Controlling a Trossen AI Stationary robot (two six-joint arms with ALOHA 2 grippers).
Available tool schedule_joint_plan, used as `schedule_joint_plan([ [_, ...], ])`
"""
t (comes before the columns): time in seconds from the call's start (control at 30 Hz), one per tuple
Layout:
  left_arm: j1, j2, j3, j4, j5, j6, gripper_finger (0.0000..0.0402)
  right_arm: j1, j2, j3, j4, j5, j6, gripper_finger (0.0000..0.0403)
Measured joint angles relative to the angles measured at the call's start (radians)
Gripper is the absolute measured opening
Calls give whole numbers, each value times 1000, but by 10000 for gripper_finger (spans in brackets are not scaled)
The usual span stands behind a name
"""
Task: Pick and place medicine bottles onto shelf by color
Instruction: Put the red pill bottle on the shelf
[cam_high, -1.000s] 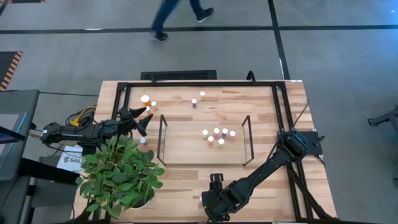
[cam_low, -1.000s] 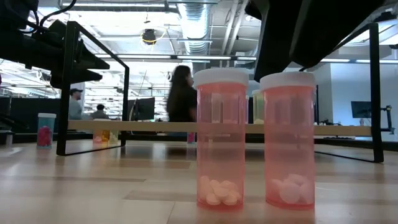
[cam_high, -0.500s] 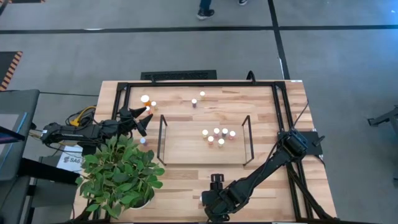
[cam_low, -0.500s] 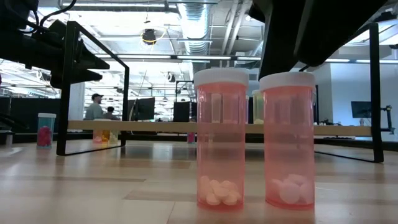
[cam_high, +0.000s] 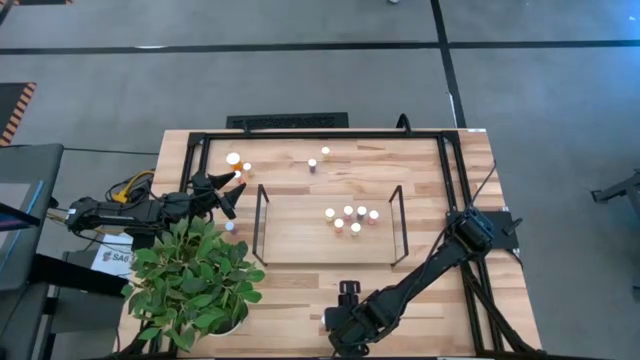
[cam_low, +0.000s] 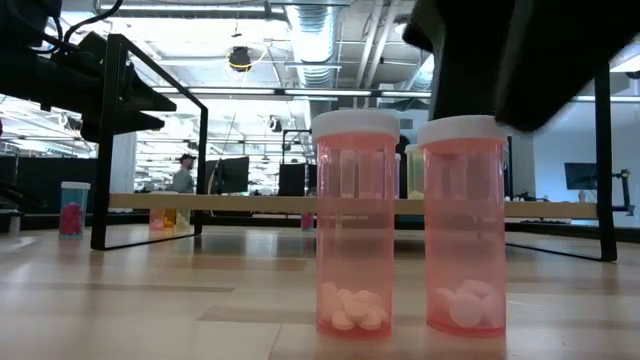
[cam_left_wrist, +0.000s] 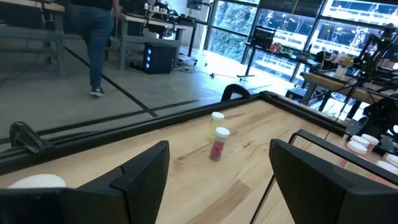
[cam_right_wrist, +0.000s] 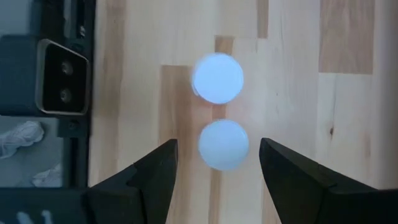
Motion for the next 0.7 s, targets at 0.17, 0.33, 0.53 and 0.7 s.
schedule_joint_plan([
  [0.17, 0, 0, 0, 0, 0, 0, 265, -3, 0, -18, 24, -1, -4, 251],
  [0.33, 0, 0, 0, 0, 0, 0, 265, -13, 2, -19, 26, -2, -8, 251],
  [0.53, 0, 0, 0, 0, 0, 0, 265, -25, 2, -20, 25, -31, -11, 247],
  [0.7, 0, 0, 0, 0, 0, 0, 265, -33, 2, -20, 33, -60, -11, 228],
])
